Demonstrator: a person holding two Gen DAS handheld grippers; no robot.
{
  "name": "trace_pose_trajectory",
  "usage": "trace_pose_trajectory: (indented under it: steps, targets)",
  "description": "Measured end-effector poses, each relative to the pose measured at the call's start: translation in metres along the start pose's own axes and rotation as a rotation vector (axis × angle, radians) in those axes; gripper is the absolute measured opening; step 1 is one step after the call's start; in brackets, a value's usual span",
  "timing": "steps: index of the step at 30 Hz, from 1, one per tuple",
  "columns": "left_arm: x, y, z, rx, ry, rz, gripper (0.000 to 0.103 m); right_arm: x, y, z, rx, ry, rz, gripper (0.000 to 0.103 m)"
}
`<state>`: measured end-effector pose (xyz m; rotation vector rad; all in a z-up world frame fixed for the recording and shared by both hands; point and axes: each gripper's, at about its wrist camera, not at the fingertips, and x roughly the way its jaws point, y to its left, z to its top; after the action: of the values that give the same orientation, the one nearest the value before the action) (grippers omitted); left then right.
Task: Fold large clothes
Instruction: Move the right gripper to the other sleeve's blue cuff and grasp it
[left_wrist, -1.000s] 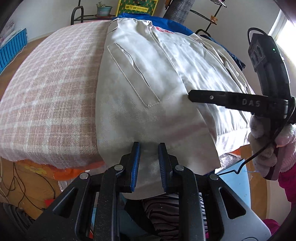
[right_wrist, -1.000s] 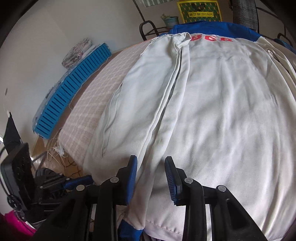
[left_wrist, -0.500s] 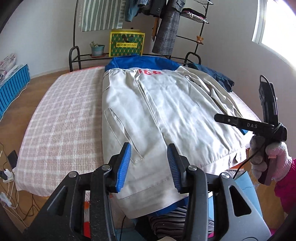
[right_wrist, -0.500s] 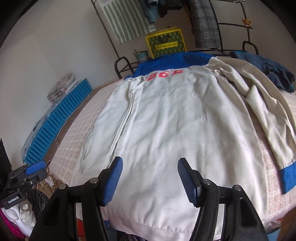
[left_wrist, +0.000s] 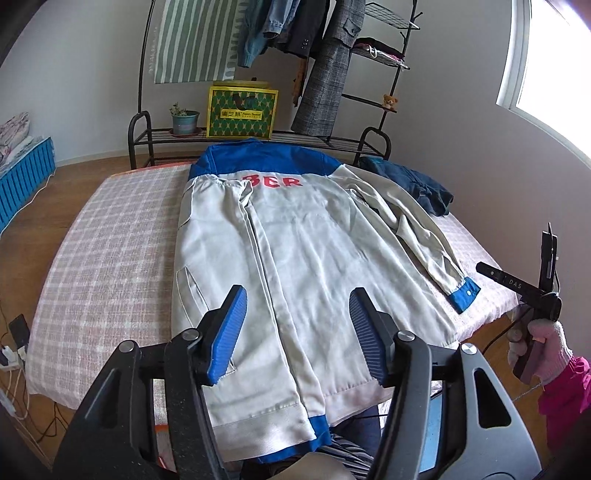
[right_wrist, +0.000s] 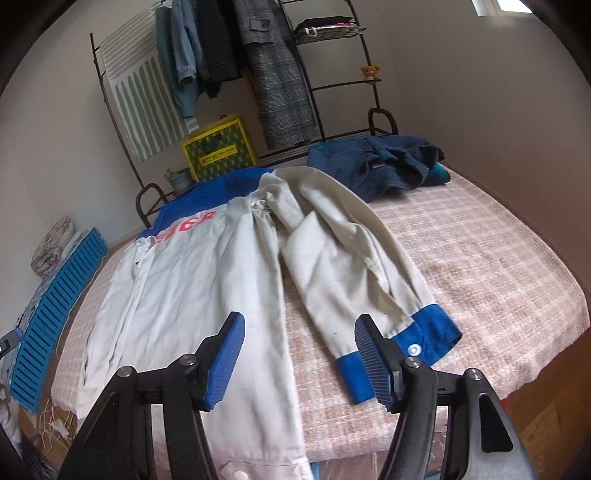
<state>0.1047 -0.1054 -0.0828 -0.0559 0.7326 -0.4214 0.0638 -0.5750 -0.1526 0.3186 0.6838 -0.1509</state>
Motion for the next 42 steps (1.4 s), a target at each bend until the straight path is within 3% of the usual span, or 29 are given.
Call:
trace_pose_trajectory:
  steps: [7, 11, 16, 22, 23, 26, 29, 37, 42]
  targets:
    - [0.006, -0.007, -0.006, -0.021, 0.036, -0.006, 0.064, 0.019, -0.088, 0.006, 0.135, 0.025, -0.137, 0.065]
    - [0.016, -0.008, -0.011, -0.019, 0.073, -0.012, 0.064, 0.043, -0.124, -0.002, 0.272, 0.092, -0.101, 0.066]
    - [0.024, -0.011, -0.013, 0.006, 0.101, -0.057, 0.064, 0.059, -0.137, -0.013, 0.381, 0.121, -0.041, 0.07]
    - [0.037, -0.012, -0.012, 0.025, 0.12, -0.073, 0.064, 0.072, -0.127, -0.011, 0.377, 0.125, -0.01, 0.073]
    - [0.04, -0.011, -0.012, 0.025, 0.124, -0.074, 0.064, 0.074, -0.121, -0.009, 0.345, 0.133, -0.023, 0.07]
    - [0.048, -0.01, -0.013, 0.021, 0.137, -0.076, 0.064, 0.083, -0.102, -0.003, 0.231, 0.176, -0.054, 0.03]
    - [0.053, -0.009, -0.013, 0.018, 0.146, -0.088, 0.064, 0.076, -0.09, 0.005, 0.155, 0.159, -0.112, 0.002]
    - [0.061, -0.005, -0.014, 0.009, 0.154, -0.099, 0.064, 0.013, -0.043, 0.044, -0.031, -0.001, -0.144, 0.0]
    - [0.065, -0.002, -0.016, -0.007, 0.156, -0.098, 0.064, -0.013, 0.015, 0.051, -0.191, -0.031, -0.017, 0.0]
